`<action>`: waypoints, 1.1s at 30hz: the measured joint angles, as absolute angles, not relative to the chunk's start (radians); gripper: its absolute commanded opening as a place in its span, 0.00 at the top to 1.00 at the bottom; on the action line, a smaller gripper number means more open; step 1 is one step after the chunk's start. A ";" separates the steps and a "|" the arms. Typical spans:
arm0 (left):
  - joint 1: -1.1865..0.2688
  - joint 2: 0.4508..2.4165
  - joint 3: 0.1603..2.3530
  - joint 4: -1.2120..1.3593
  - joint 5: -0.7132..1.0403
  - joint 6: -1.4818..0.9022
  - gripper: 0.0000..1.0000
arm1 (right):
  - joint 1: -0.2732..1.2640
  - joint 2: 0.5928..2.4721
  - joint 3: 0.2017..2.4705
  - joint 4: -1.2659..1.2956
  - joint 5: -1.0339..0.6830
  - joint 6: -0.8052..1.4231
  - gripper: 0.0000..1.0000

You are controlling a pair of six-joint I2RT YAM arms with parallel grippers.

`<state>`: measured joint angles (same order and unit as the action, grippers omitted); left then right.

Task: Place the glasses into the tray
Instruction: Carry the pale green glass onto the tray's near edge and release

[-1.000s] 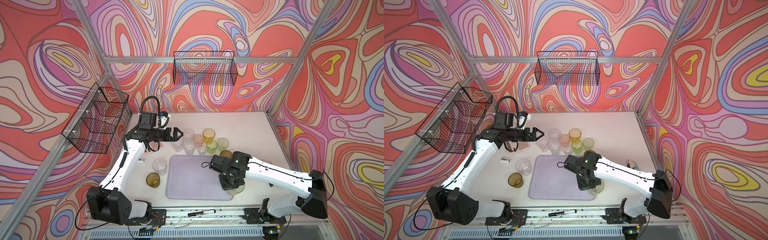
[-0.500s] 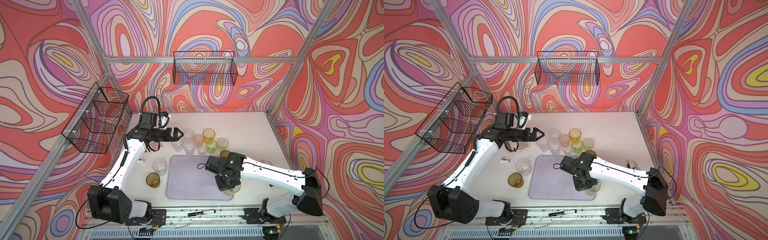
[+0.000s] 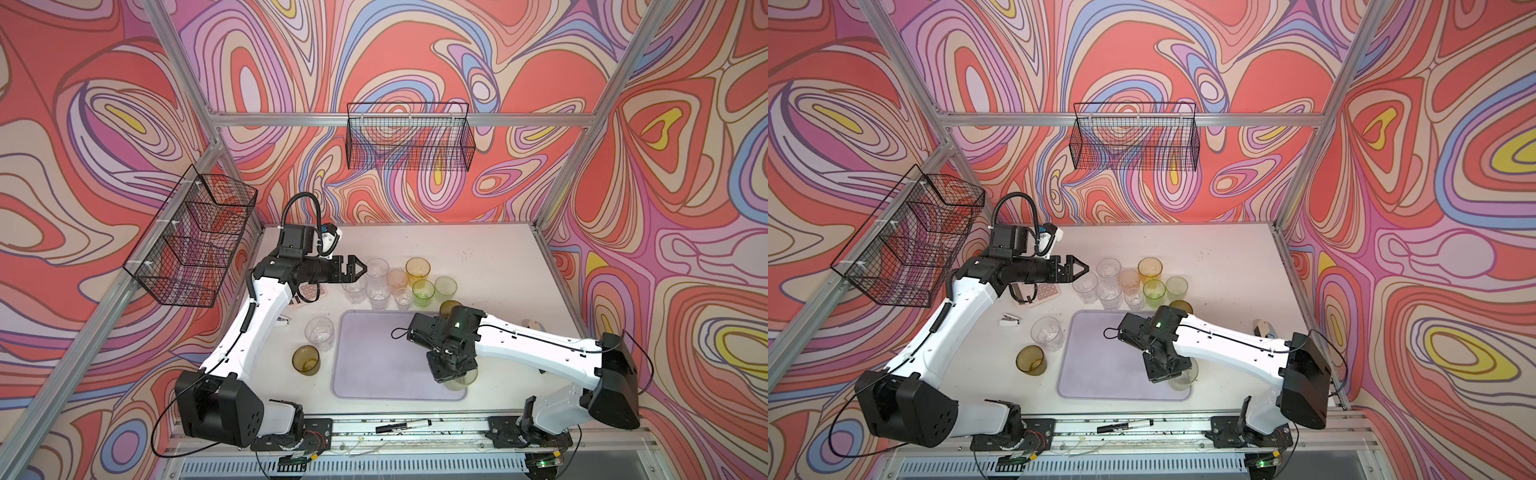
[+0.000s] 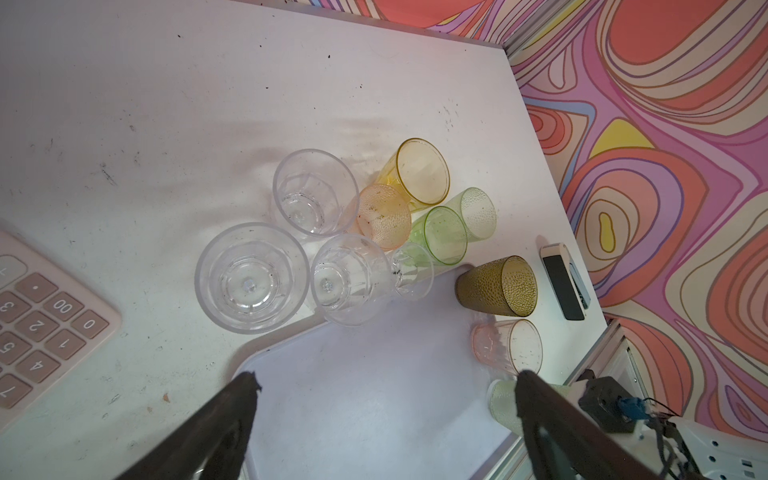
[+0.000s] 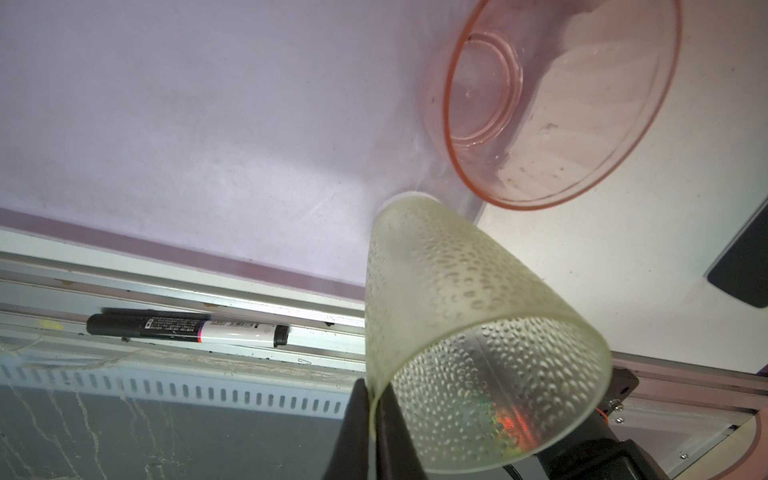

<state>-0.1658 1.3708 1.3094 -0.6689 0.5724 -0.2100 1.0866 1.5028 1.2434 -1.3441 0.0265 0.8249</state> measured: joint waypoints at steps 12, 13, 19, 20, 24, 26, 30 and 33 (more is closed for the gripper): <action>-0.165 1.371 1.309 -0.669 0.573 -0.210 0.01 | 1.088 1.503 1.226 -1.335 0.026 0.825 1.00; -0.165 1.371 1.309 -0.669 0.574 -0.210 0.01 | 1.088 1.503 1.226 -1.335 0.026 0.825 1.00; -0.165 1.371 1.309 -0.669 0.574 -0.210 0.01 | 1.088 1.503 1.225 -1.333 0.026 0.826 0.93; -0.165 1.371 1.309 -0.669 0.574 -0.210 0.01 | 1.088 1.503 1.225 -1.333 0.026 0.827 0.91; -0.165 1.371 1.309 -0.669 0.576 -0.210 0.01 | 1.088 1.503 1.225 -1.334 0.030 0.831 0.85; -0.166 1.371 1.309 -0.669 0.576 -0.210 0.01 | 1.088 1.503 1.225 -1.335 0.032 0.834 0.80; -0.165 1.371 1.309 -0.669 0.576 -0.210 0.01 | 1.088 1.497 1.225 -1.340 0.042 0.833 0.74; -0.165 1.372 1.309 -0.669 0.574 -0.210 0.01 | 1.088 1.478 1.226 -1.339 0.047 0.832 0.72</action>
